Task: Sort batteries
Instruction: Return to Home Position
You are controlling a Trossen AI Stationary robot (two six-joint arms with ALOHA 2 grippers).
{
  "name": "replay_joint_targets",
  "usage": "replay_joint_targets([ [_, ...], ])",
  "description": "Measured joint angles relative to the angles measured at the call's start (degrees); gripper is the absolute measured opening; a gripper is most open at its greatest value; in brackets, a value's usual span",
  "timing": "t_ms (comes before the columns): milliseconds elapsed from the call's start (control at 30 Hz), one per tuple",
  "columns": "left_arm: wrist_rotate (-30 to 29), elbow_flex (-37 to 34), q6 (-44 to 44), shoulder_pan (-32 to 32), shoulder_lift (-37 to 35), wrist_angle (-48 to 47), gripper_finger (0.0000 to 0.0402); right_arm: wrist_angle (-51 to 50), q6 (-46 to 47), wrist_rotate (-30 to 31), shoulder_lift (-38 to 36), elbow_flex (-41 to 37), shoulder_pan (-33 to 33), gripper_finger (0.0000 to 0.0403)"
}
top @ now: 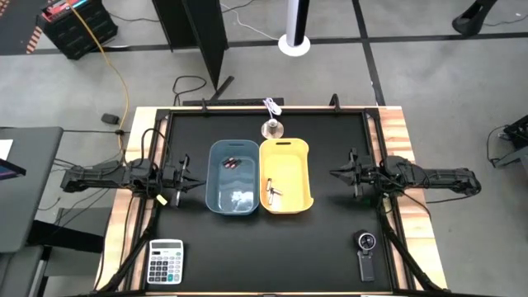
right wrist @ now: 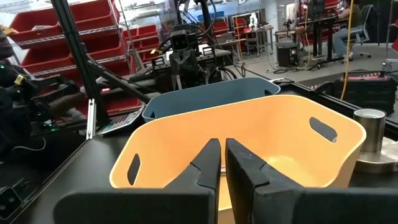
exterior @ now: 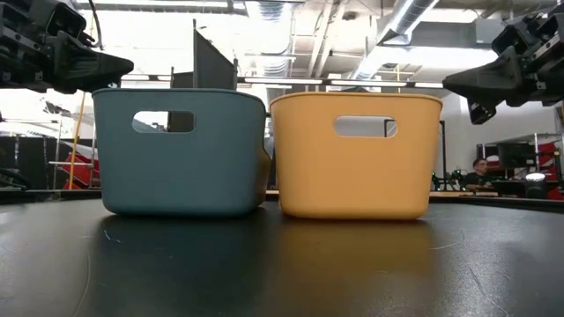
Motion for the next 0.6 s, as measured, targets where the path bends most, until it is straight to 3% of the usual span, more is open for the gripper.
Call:
replay_joint_targets([
  [600,-0.02,0.0,0.0,0.01,0.0,0.0,0.0,0.0,-0.13,0.02,0.0,0.0,0.0,0.0043],
])
